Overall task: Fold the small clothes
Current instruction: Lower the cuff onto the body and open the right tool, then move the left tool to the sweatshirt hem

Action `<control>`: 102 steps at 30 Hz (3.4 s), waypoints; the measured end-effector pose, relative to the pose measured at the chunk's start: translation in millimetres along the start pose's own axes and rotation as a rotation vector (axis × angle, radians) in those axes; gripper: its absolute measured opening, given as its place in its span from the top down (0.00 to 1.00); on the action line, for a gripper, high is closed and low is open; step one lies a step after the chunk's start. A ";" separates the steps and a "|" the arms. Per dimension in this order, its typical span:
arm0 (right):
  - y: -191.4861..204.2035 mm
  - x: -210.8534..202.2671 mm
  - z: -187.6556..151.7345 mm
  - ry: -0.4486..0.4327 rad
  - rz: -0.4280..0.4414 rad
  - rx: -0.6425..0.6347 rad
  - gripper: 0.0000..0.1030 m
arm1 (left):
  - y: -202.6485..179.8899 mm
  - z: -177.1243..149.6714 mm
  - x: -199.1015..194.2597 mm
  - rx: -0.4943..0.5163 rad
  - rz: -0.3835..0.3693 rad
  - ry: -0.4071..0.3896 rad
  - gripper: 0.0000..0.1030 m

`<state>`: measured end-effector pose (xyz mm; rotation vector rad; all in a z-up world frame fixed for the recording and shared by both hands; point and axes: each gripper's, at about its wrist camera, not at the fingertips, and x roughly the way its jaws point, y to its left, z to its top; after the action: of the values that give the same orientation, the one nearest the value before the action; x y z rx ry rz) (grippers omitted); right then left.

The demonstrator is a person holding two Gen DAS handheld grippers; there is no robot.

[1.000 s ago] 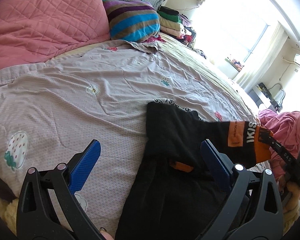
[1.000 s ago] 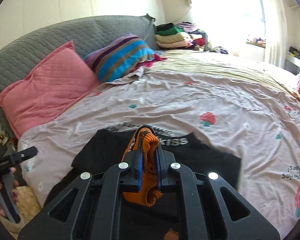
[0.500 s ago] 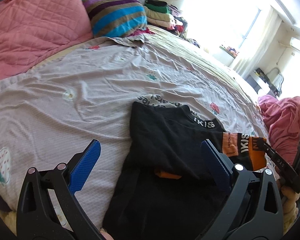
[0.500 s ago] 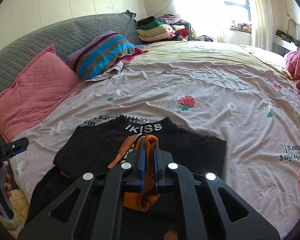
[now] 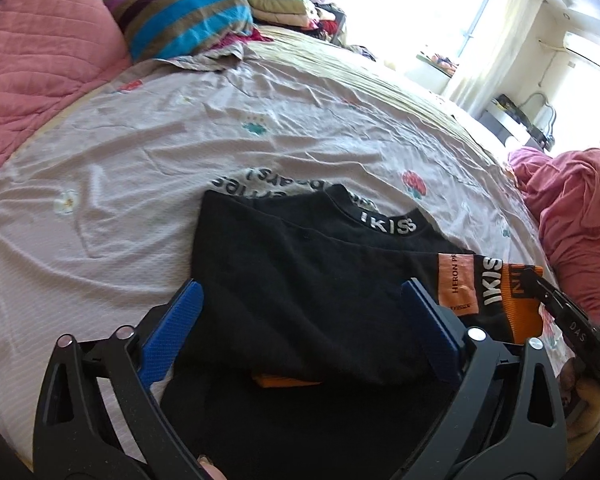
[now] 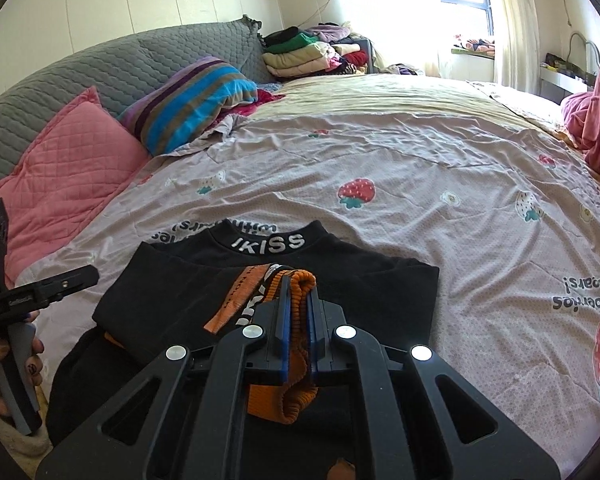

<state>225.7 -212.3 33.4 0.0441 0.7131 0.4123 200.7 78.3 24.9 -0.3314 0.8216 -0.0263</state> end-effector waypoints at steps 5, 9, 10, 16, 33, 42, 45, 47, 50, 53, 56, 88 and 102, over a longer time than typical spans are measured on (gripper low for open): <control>-3.2 4.4 -5.3 0.017 -0.010 0.006 0.95 | -5.6 -6.0 19.5 0.023 -0.003 0.044 0.29; -4.5 9.5 -8.4 0.035 -0.015 0.012 0.95 | -3.3 -11.2 28.3 0.020 -0.002 0.064 0.31; -4.8 10.4 -9.2 0.038 -0.016 0.013 0.95 | -3.0 -12.4 29.6 0.022 -0.001 0.069 0.31; -0.9 14.6 -12.3 0.050 -0.077 -0.016 0.77 | -2.2 -17.2 31.0 0.034 0.001 0.071 0.31; 46.2 57.4 -41.9 0.271 -0.008 -0.139 0.56 | 6.1 -38.8 44.2 0.069 0.015 0.141 0.42; 37.2 64.5 -59.3 0.293 -0.075 -0.117 0.48 | 9.3 -40.5 42.8 0.057 -0.007 0.141 0.42; 36.5 62.5 -59.1 0.285 -0.077 -0.107 0.48 | 9.6 -40.8 41.8 0.059 -0.008 0.140 0.42; 35.9 57.7 -58.1 0.277 -0.071 -0.091 0.46 | 10.1 -41.0 39.1 0.055 -0.011 0.136 0.42; 33.2 47.8 -56.4 0.252 -0.055 -0.062 0.36 | 9.0 -40.6 31.7 0.055 -0.011 0.125 0.42; 31.3 37.4 -55.1 0.229 -0.053 -0.046 0.34 | 8.8 -39.3 25.8 0.050 -0.017 0.114 0.42; 29.0 28.6 -52.3 0.207 -0.049 -0.029 0.23 | 8.9 -38.3 20.9 0.046 -0.019 0.106 0.42; 21.8 -40.1 -33.7 -0.004 -0.012 0.046 0.04 | -6.9 -32.0 -44.5 0.057 0.005 -0.040 0.09; 26.6 -61.8 -34.3 -0.025 -0.009 0.027 0.04 | -11.3 -35.7 -78.8 0.059 0.004 -0.099 0.09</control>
<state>152.3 -214.9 50.8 0.0711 0.6942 0.3925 122.3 69.5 61.9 -0.2729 0.7215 -0.0300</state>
